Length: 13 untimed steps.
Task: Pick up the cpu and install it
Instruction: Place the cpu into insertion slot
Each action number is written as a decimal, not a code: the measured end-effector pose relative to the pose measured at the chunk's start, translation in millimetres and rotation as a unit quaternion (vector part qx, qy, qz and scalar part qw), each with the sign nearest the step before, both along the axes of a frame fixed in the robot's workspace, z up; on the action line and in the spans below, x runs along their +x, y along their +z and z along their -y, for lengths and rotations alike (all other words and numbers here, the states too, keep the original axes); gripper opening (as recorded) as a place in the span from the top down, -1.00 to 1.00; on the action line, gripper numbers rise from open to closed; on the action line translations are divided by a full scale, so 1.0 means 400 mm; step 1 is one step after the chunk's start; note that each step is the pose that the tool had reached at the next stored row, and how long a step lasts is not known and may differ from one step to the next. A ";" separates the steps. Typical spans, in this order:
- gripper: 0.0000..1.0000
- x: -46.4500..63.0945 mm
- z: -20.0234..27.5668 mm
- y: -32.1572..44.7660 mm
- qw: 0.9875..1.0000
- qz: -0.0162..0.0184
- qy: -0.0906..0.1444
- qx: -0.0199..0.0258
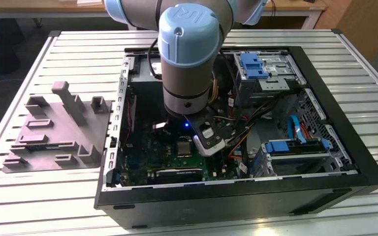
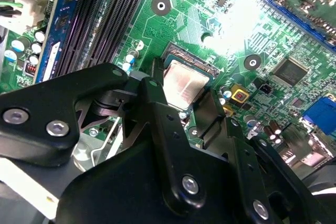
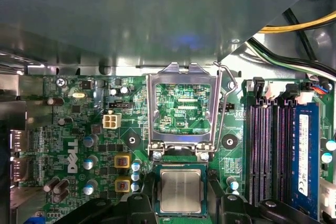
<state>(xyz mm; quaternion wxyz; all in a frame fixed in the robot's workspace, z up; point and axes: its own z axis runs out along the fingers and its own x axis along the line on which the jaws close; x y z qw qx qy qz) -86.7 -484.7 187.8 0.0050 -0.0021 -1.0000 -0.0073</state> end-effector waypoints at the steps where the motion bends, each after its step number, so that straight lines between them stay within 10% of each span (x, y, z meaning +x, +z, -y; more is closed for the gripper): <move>1: 0.06 0.000 0.000 0.000 1.000 0.000 0.000 0.000; 13: 0.06 0.000 0.001 0.005 1.000 0.000 -0.001 -0.001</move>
